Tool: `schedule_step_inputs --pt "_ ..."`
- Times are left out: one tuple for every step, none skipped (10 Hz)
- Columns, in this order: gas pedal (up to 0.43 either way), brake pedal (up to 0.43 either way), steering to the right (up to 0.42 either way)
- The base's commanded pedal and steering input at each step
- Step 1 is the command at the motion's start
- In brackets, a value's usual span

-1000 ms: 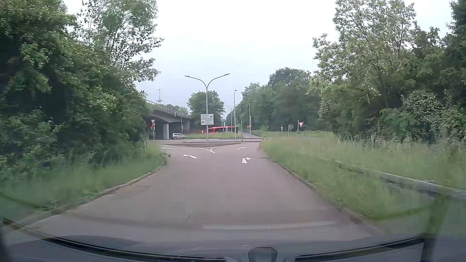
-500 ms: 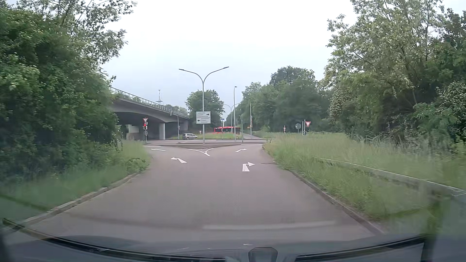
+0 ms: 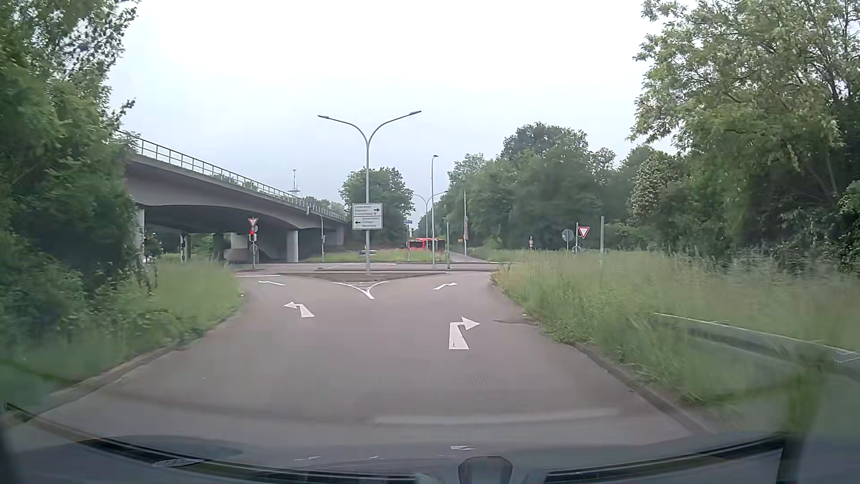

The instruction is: Follow the waypoints while adhering to traffic rules and regulations

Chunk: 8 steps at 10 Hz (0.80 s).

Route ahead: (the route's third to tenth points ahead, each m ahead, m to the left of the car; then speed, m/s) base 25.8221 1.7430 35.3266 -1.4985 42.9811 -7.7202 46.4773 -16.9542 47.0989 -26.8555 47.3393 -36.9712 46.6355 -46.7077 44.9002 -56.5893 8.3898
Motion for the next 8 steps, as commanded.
schedule_step_inputs --pt "0.000 0.146 -0.002" --pt "0.000 0.146 -0.003" --pt "0.000 0.146 -0.003" --pt "0.000 0.152 -0.003" --pt "0.000 0.159 -0.003" --pt "0.000 0.171 -0.003" --pt "0.000 0.177 -0.004" --pt "0.000 0.183 -0.006"
